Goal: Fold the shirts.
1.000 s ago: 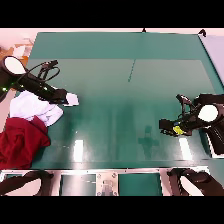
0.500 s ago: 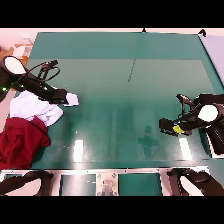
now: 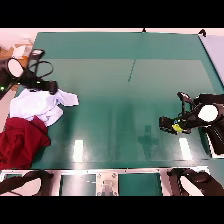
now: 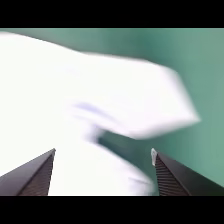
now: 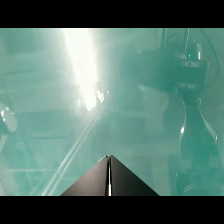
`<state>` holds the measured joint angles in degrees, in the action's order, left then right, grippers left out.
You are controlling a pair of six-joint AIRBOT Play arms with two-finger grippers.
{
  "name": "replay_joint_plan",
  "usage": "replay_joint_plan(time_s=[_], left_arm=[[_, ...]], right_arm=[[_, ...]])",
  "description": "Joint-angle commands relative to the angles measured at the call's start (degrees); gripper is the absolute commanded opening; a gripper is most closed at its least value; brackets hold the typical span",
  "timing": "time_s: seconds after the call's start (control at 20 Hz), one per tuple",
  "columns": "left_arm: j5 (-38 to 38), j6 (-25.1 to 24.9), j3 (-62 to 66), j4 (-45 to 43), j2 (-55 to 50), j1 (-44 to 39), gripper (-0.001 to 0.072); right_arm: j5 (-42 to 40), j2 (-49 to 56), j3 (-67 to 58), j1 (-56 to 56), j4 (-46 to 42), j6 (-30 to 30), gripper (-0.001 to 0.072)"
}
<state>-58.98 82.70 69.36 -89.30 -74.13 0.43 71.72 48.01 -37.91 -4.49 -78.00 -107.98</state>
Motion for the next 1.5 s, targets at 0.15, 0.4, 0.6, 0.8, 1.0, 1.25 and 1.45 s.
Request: replay_joint_plan(time_s=[0.15,0.4,0.6,0.8,1.0,1.25,1.45], left_arm=[[5.2,3.8,0.0,-12.9,-9.1,12.8,0.0718],[7.4,3.8,0.0,-10.9,-16.3,15.9,0.0720],[1.3,3.8,-0.1,-9.1,-20.3,15.9,0.0700],[-0.9,3.6,3.2,-7.9,-20.3,15.8,0.0028],[-5.2,0.9,15.6,1.7,-19.8,15.8,0.0027],[-7.1,-0.7,25.7,19.0,-13.0,9.0,0.0027],[-14.4,-0.2,25.6,24.9,-11.2,-5.5,0.0027]], right_arm=[[-0.9,0.0,0.0,0.0,0.0,0.0,0.0015],[-0.8,0.0,0.0,0.0,0.0,0.0,0.0015],[-0.8,0.0,0.0,0.0,0.0,0.0,0.0015],[-0.8,0.0,0.0,0.0,0.0,0.0,0.0015],[-0.8,0.0,0.0,0.0,0.0,0.0,0.0015],[-0.8,0.0,-1.2,1.4,-1.0,0.8,0.0015],[-0.2,0.0,-3.9,7.2,-1.0,6.7,0.0014]])
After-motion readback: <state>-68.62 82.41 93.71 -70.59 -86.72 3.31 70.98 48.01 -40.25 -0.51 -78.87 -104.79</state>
